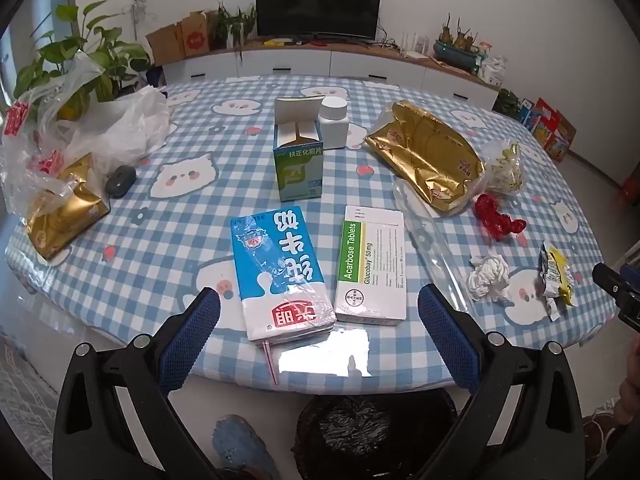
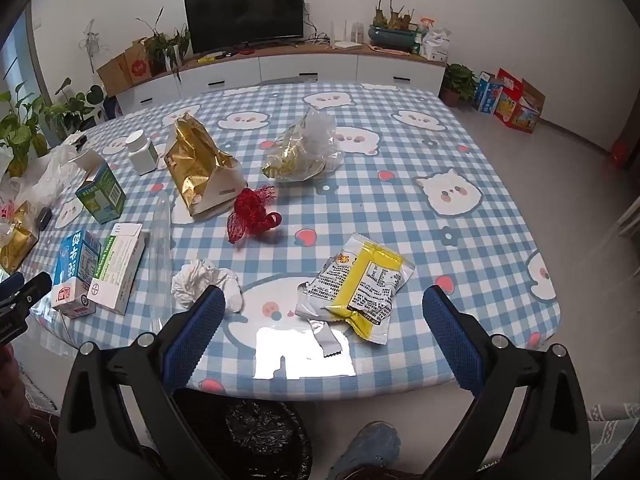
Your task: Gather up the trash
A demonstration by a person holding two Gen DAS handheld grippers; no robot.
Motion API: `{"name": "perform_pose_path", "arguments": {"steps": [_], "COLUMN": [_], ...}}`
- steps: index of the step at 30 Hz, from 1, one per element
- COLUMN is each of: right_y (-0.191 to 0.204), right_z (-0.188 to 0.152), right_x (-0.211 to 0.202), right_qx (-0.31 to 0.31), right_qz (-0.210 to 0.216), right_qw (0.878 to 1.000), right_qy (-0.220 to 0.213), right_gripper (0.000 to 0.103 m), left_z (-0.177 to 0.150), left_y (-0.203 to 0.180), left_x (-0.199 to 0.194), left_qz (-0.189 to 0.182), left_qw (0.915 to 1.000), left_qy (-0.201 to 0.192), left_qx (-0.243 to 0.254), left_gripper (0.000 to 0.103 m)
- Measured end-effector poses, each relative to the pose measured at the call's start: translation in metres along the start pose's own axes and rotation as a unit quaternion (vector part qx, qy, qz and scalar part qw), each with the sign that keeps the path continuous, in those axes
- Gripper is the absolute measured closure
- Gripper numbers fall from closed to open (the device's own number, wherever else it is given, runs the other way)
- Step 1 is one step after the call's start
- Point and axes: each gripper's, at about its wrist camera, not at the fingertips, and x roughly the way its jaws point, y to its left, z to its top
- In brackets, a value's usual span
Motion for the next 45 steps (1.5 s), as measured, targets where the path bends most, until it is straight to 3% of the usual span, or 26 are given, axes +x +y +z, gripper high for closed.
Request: {"name": "perform_pose_path", "arguments": {"steps": [45], "right_y": [0.001], "right_z": [0.003], "right_x": [-0.009], "right_qx": [0.006], "right_qz": [-0.004], "right_qw": [1.0], "right_qy": [-0.01], "right_gripper": [0.008], "left_z": [0.004], "left_y": [-0.005], "left_x": [-0.017], "left_qz": [0.008], "left_qw": [0.9999], "left_qy": [-0.004], "left_qx": [0.009], "left_gripper": [0.006]}}
